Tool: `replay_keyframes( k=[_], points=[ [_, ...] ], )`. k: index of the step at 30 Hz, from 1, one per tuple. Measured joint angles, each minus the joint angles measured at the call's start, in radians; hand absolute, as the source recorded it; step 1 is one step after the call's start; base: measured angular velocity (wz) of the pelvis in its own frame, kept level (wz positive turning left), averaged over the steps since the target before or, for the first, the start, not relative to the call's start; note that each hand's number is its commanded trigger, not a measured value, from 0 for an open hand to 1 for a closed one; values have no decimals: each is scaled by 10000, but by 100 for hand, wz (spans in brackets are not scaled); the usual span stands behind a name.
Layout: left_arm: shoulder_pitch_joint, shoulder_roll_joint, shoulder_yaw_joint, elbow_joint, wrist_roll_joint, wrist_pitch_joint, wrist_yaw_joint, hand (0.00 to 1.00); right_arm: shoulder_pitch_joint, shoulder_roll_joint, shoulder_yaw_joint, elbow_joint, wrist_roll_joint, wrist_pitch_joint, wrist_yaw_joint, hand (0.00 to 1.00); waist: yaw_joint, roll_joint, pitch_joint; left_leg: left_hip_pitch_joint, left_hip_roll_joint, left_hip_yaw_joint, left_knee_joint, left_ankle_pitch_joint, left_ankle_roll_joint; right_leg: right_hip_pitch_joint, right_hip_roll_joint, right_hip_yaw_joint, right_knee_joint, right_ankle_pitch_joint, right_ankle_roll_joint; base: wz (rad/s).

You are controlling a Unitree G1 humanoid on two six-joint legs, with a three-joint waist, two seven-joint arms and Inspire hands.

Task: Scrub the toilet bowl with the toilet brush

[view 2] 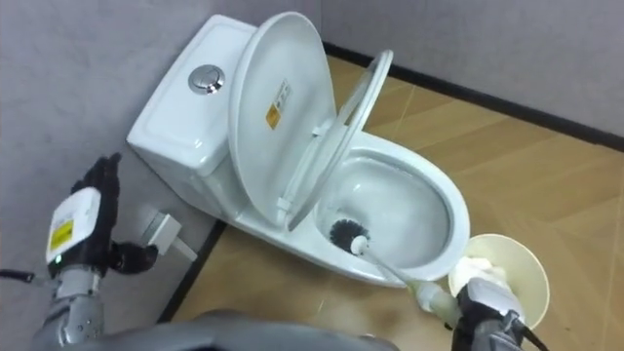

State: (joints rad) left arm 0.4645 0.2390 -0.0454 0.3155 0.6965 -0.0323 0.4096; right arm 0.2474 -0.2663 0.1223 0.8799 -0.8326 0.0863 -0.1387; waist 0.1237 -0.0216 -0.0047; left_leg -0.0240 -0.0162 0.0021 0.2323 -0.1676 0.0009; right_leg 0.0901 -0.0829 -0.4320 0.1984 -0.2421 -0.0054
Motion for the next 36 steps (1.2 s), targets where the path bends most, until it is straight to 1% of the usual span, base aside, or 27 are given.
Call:
replay_keyframes(
  k=[2,3,4,5,6,7,8,9,10,12,14,15,17,18,19,20,23,24,26,27,29,30,31,32,34,35,36],
  points=[
    [230,-15,92,398,-226,119,-89,0,-13,145,-77,62,496,-64,-4,100,60,-117,-17,25,-2,-32,-45,0,-1,13,39,-14,-116,8,-2,5],
    [243,-34,127,584,-316,127,-94,0,-15,147,-80,118,662,-89,-4,100,100,-137,-20,57,-5,-31,-77,0,-1,45,38,-26,-126,8,-2,9],
    [339,-127,291,1027,-408,192,-117,0,4,151,-110,190,1072,-102,-11,100,128,-165,0,209,-26,-40,-172,0,-1,220,52,-30,-160,13,8,12],
    [320,-267,536,1500,-638,280,-173,0,17,164,-225,327,1526,-109,-17,100,140,-193,4,415,-54,-67,-294,0,-1,428,75,76,-289,10,17,12],
    [346,-342,691,1669,-813,327,-258,0,3,181,-351,411,1739,-123,-19,100,153,-170,20,525,-62,-69,-333,-1,-2,518,96,168,-321,9,19,4],
    [388,-451,932,2121,-1172,342,-290,0,-20,192,-615,498,2216,-162,-38,100,205,-202,16,635,-83,-63,-370,-2,-2,593,83,244,-317,-14,37,0],
    [368,-478,1096,2765,-1527,331,-292,0,-145,194,-948,646,2802,-205,-90,100,179,-190,24,679,-93,-61,-403,-2,-2,610,76,315,-329,-48,40,-4],
    [374,-478,1141,3079,-1766,335,-309,0,-201,204,-1125,698,3088,-230,-155,100,133,-187,25,704,-97,-61,-424,-3,-2,621,77,346,-356,-56,42,0],
    [398,-494,1258,3597,-2249,367,-417,0,-250,233,-1456,755,3702,-311,-374,100,50,-196,21,733,-105,-61,-437,-3,-1,689,91,347,-437,-55,46,0],
    [402,-559,1535,4144,-2644,393,-647,0,-304,300,-1892,873,4579,-431,-741,100,16,-220,35,761,-108,-61,-452,-3,-1,708,94,389,-455,-55,46,0],
    [394,-677,1913,4851,-2750,407,-899,0,-321,304,-2307,875,5395,-570,-1095,100,-77,-260,47,836,-100,40,-530,-3,-1,702,117,610,-469,-54,43,-9],
    [409,-733,2078,5061,-2751,400,-976,0,-313,301,-2441,875,5536,-626,-1168,100,-51,-253,47,909,-82,127,-596,-3,-1,705,133,734,-469,-53,41,-29],
    [150,-902,2774,5890,-3038,417,-1258,0,-329,355,-2862,873,6036,-817,-1561,100,-90,-223,64,1133,-25,478,-733,-3,-1,721,158,1110,-465,-42,23,-43],
    [28,-919,2927,6140,-3158,442,-1332,0,-324,384,-2975,873,6156,-863,-1661,100,-101,-226,66,1163,4,543,-733,-4,-1,719,162,1196,-465,-40,21,-37],
    [-235,-923,3145,6562,-3413,593,-1468,0,-326,404,-3042,874,6427,-886,-1878,100,-191,-221,74,1199,27,586,-732,-12,-1,715,168,1318,-465,-34,16,-26],
    [-481,-920,3201,6834,-3735,703,-1585,0,-319,404,-3045,874,6641,-888,-2085,100,-320,-210,78,1207,25,683,-733,-27,1,693,175,1380,-464,-25,19,-20],
    [-786,-921,3202,6957,-3909,772,-1777,0,-188,445,-3036,874,7072,-925,-2314,100,-412,-174,90,1269,40,860,-733,-70,4,651,221,1656,-463,-7,10,-27],
    [-929,-934,3198,6928,-3918,769,-1796,0,-122,480,-3038,875,7222,-926,-2387,100,-478,-152,92,1315,70,1012,-733,-114,3,627,250,1810,-456,-4,6,-33],
    [-1192,-951,3196,6934,-3901,774,-1873,0,20,598,-3137,878,7518,-946,-2651,100,-705,-95,77,1409,134,1286,-732,-214,-9,619,302,2040,-451,10,-3,-35],
    [-1268,-955,3180,6942,-3901,798,-1879,0,38,648,-3161,887,7611,-949,-2753,100,-737,-90,74,1420,139,1323,-729,-221,-12,606,315,2129,-459,27,-4,-31],
    [-1512,-967,3141,6955,-3888,912,-2017,0,5,835,-3340,1040,7993,-965,-2880,100,-1046,-70,57,1442,139,1392,-726,-223,-14,566,390,2377,-452,71,-9,-28],
    [-1555,-978,3136,6958,-3886,924,-2057,0,1,861,-3393,1103,8057,-966,-2874,100,-1123,-64,54,1463,140,1439,-727,-223,-14,567,390,2425,-454,96,-13,-32],
    [-1619,-1021,3135,6958,-3880,943,-2071,0,0,890,-3415,1246,8206,-964,-2873,100,-1206,-59,44,1525,151,1597,-741,-223,-14,560,399,2590,-453,112,-16,-41],
    [-1639,-1048,3135,6967,-3882,978,-2071,0,70,963,-3427,1318,8335,-946,-2876,100,-1257,-46,31,1596,159,1620,-746,-225,-14,571,410,2767,-436,119,-22,-44],
    [-1636,-1054,3127,7016,-3884,1027,-2071,0,194,1134,-3424,1338,8367,-892,-2887,100,-1341,-50,30,1710,185,1628,-749,-236,-29,585,446,2988,-427,132,-44,-43],
    [-1634,-1059,3120,7063,-3893,1125,-2083,0,198,1230,-3419,1370,8365,-820,-2885,82,-1459,-37,31,1724,209,1626,-749,-260,-41,594,483,3130,-433,139,-56,-37],
    [-1636,-1074,3119,7062,-3892,1157,-2103,0,200,1259,-3421,1385,8366,-799,-2886,5,-1495,-33,28,1741,218,1627,-748,-272,-40,589,503,3203,-434,140,-58,-27]
  ],
)
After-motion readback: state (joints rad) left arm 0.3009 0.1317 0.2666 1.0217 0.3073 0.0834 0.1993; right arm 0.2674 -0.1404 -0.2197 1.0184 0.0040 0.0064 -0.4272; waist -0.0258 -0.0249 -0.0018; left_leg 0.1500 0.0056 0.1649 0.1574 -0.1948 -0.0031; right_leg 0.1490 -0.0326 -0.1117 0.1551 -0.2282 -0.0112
